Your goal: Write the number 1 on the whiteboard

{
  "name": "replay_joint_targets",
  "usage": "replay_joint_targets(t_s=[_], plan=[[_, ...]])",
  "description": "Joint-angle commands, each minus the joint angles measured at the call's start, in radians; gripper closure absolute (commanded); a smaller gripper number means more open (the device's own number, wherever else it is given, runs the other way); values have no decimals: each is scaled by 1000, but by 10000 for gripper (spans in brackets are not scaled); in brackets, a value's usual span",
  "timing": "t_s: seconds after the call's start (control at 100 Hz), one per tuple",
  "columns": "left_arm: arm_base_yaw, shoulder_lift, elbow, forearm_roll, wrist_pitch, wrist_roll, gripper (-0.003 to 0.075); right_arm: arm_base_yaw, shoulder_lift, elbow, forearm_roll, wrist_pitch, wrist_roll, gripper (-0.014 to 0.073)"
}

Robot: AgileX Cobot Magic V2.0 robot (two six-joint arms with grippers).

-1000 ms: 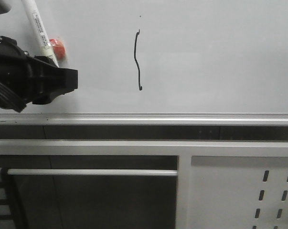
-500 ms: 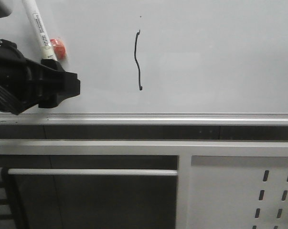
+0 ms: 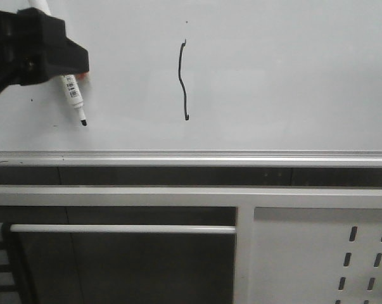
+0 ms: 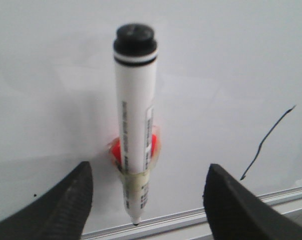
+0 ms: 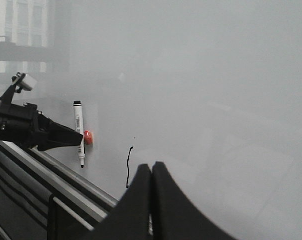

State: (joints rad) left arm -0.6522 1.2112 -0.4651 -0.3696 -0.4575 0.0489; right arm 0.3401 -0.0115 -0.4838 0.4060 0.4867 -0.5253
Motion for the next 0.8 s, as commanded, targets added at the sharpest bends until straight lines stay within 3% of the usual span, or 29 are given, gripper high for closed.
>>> replay_joint_targets(t_s=[0.0, 0.24, 0.38, 0.46, 0.79], plan=[[-15, -83, -11, 1, -42, -3, 375, -7, -15, -21, 3, -76, -1, 665], [-97, -320, 60, -1, -8, -1, 586, -7, -15, -21, 3, -76, -1, 665], [-112, -451, 72, 10, 152, 34, 736, -7, -15, -21, 3, -76, -1, 665], [-112, -519, 72, 32, 225, 55, 738, -7, -15, -21, 3, -76, -1, 665], [-112, -760, 72, 48, 319, 53, 738, -7, -15, -21, 3, -76, -1, 665]])
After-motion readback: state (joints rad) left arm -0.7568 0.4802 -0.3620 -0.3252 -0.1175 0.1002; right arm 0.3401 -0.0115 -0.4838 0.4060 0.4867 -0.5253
